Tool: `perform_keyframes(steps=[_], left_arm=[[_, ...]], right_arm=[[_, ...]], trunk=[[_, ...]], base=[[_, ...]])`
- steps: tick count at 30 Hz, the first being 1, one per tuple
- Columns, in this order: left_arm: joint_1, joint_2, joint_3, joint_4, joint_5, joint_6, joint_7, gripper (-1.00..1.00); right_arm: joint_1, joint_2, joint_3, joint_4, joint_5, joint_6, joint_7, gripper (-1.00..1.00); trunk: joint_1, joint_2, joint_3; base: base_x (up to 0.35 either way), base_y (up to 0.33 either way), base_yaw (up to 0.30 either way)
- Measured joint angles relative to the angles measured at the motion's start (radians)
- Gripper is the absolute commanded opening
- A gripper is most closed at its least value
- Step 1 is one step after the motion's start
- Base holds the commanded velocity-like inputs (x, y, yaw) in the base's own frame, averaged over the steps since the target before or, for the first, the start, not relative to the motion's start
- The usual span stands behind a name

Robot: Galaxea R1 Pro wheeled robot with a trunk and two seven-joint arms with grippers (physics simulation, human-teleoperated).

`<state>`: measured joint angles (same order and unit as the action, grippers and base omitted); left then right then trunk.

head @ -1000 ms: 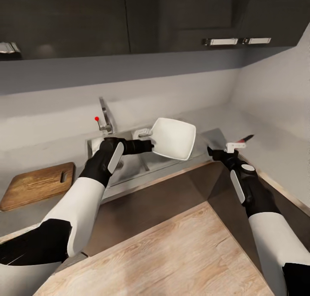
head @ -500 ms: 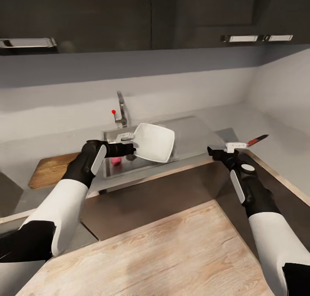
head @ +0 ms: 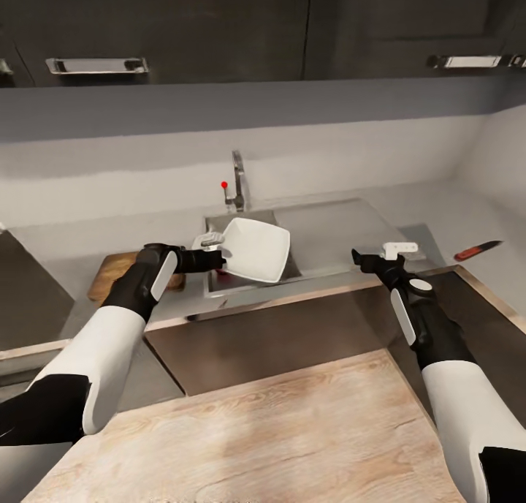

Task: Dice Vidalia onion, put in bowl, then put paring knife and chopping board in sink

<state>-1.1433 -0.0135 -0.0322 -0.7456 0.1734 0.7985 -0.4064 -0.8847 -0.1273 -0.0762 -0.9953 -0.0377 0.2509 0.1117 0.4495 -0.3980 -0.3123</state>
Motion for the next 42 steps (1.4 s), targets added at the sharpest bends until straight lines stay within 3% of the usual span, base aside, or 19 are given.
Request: perform_keyframes(steps=[9,24,27,29,30,33,35,42], left_arm=[[0.0,0.0,-0.001,0.002,0.0,0.0,0.001,-1.0],[0.0,0.002,0.002,-0.002,-0.001,0.004,0.0,-1.0],[0.0,0.007,0.014,-0.003,-0.002,0.004,-0.001,-1.0],[0.0,0.017,0.044,-0.006,-0.001,0.003,-0.005,-1.0],[-0.001,0.032,0.103,-0.01,0.012,0.006,-0.059,-1.0],[0.0,0.052,0.147,-0.012,0.011,0.009,-0.155,-1.0],[0.0,0.071,0.163,-0.012,0.009,0.015,-0.222,-1.0],[0.0,0.082,0.169,-0.012,0.005,0.024,-0.248,-1.0]], right_arm=[[0.0,0.0,0.0,0.0,0.0,0.0,0.0,1.0],[0.0,0.0,0.0,0.0,0.0,0.0,0.0,1.0],[0.0,0.0,0.0,0.0,0.0,0.0,0.0,1.0],[0.0,0.0,0.0,0.0,-0.001,0.001,0.0,1.0],[0.0,0.0,0.0,0.0,0.0,0.001,0.0,1.0],[0.0,0.0,0.0,0.0,0.0,0.001,0.0,1.0],[0.0,0.0,0.0,0.0,-0.001,0.001,0.0,1.0],[0.0,0.0,0.0,0.0,-0.001,0.001,0.0,1.0]], trunk=[[0.0,0.0,-0.007],[0.0,0.0,-0.017],[0.0,0.0,-0.02],[0.0,0.0,-0.021],[0.0,0.0,-0.022],[0.0,0.0,-0.024],[0.0,0.0,-0.025],[0.0,0.0,-0.025]], base=[[-0.022,0.027,0.243],[-0.123,0.259,0.243],[-0.087,0.239,0.243],[-0.036,0.148,0.243],[-0.014,0.076,0.243],[-0.006,0.033,0.244],[-0.001,0.007,0.131],[0.0,0.001,0.029]])
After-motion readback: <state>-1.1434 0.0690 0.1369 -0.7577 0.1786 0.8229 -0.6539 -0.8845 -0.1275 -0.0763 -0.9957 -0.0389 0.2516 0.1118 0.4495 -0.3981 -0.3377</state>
